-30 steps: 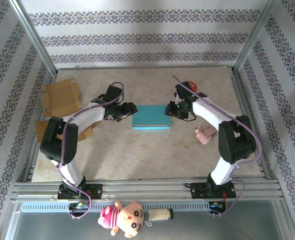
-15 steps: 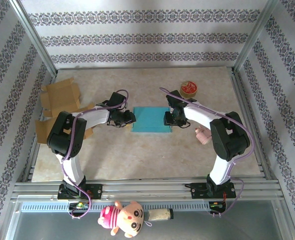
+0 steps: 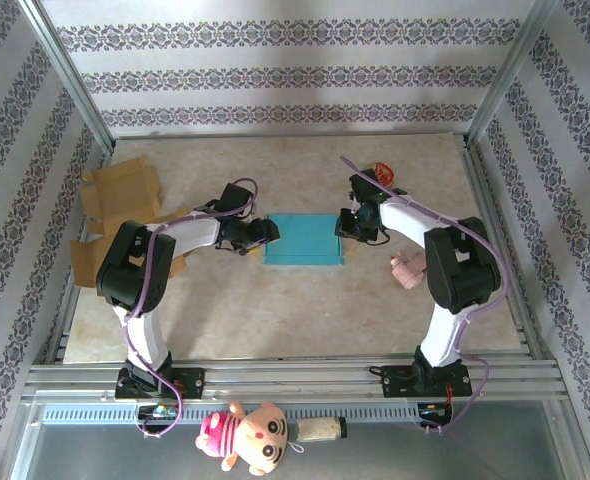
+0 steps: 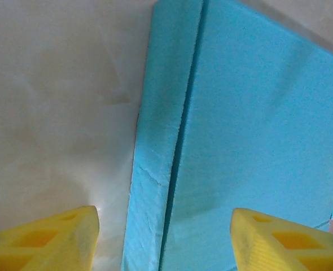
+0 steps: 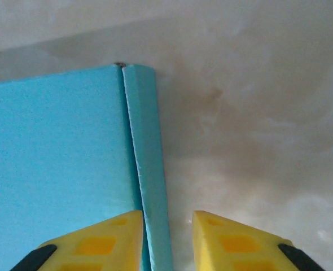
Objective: Fold the paper box
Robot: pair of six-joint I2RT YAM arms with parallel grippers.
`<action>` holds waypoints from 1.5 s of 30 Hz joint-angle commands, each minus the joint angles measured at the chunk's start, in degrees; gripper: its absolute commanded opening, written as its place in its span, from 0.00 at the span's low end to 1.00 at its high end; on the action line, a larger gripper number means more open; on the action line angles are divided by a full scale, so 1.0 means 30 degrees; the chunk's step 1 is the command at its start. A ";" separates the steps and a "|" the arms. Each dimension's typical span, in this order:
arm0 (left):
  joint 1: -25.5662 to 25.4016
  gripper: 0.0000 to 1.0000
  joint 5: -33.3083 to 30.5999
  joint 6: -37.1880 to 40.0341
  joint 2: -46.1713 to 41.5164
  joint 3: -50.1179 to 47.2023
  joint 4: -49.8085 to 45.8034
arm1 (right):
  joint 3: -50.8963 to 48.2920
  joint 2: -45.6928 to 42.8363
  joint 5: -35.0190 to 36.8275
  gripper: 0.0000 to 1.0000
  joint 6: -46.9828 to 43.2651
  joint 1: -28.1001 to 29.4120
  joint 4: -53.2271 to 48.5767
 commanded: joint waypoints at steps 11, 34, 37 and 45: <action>0.0650 0.76 0.0171 -0.0930 -0.2217 -0.1082 0.0535 | -0.2131 0.0614 -0.3413 0.05 -0.0958 -0.1971 0.1740; 0.0285 0.25 0.4560 -0.4524 0.0369 -0.0299 0.6386 | -0.2442 -0.0191 -0.7029 0.10 0.0711 -0.2387 0.3522; 0.0288 0.21 0.4020 -0.4224 0.0164 -0.0252 0.5662 | -0.2355 -0.0380 -0.8056 0.11 0.1654 -0.1900 0.4174; 0.0277 0.21 0.2791 -0.3036 -0.0579 0.0966 0.2537 | -0.2013 -0.1612 -0.8714 0.16 0.2647 -0.1528 0.4526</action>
